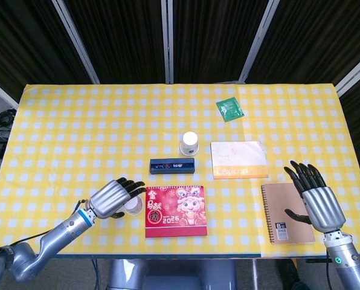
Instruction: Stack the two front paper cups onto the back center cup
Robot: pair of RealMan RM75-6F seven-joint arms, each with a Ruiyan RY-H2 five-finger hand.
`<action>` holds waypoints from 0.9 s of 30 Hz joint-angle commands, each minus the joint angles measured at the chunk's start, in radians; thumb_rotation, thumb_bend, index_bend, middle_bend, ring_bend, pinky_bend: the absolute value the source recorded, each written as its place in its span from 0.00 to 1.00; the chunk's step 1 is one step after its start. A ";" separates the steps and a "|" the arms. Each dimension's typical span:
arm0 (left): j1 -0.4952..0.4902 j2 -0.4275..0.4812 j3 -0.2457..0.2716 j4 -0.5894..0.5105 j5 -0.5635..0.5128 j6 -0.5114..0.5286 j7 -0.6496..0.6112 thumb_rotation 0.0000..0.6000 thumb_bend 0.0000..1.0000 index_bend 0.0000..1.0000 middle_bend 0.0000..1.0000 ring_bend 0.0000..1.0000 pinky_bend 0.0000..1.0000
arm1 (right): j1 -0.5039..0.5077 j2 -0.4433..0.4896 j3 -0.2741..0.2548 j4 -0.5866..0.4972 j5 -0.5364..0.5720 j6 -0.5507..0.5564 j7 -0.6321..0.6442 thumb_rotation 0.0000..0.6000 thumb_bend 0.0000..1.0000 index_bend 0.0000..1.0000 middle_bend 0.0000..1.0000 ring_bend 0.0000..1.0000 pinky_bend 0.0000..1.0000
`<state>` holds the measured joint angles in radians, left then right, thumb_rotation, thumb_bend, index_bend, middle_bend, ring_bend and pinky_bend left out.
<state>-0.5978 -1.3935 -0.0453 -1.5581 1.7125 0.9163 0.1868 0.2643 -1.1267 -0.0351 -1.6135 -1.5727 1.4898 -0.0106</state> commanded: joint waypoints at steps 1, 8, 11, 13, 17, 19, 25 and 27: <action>-0.014 -0.015 -0.004 0.013 -0.018 -0.018 0.023 1.00 0.16 0.22 0.20 0.31 0.37 | -0.002 -0.002 0.005 0.004 0.000 -0.001 -0.001 1.00 0.00 0.00 0.00 0.00 0.00; -0.030 -0.037 -0.003 0.028 -0.045 -0.027 0.051 1.00 0.27 0.42 0.41 0.49 0.49 | -0.008 -0.004 0.020 0.012 0.005 -0.007 0.003 1.00 0.00 0.00 0.00 0.00 0.00; -0.034 -0.043 -0.008 0.029 -0.069 -0.030 0.063 1.00 0.29 0.47 0.45 0.52 0.51 | -0.010 -0.003 0.025 0.013 0.003 -0.010 0.006 1.00 0.00 0.00 0.00 0.00 0.00; -0.038 -0.041 -0.013 0.027 -0.079 -0.028 0.070 1.00 0.29 0.48 0.46 0.53 0.52 | -0.011 -0.002 0.028 0.014 0.003 -0.011 0.008 1.00 0.00 0.00 0.00 0.00 0.00; -0.048 -0.026 -0.028 0.008 -0.092 -0.017 0.070 1.00 0.29 0.49 0.46 0.53 0.52 | -0.014 -0.001 0.035 0.014 0.003 -0.013 0.012 1.00 0.00 0.00 0.00 0.00 0.00; -0.055 -0.013 -0.045 -0.007 -0.098 -0.008 0.067 1.00 0.28 0.50 0.46 0.53 0.52 | -0.015 0.000 0.037 0.014 0.002 -0.014 0.014 1.00 0.00 0.00 0.00 0.00 0.00; -0.123 0.044 -0.167 -0.067 -0.172 -0.017 0.065 1.00 0.28 0.50 0.46 0.53 0.52 | -0.020 0.002 0.048 0.014 0.007 -0.016 0.020 1.00 0.00 0.00 0.00 0.00 0.00; -0.158 0.054 -0.220 -0.074 -0.220 -0.040 0.072 1.00 0.28 0.50 0.46 0.53 0.52 | -0.022 0.002 0.051 0.014 0.011 -0.018 0.022 1.00 0.00 0.00 0.00 0.00 0.00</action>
<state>-0.7111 -1.3613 -0.2032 -1.6121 1.5486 0.9010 0.2535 0.2431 -1.1246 0.0151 -1.5993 -1.5627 1.4727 0.0112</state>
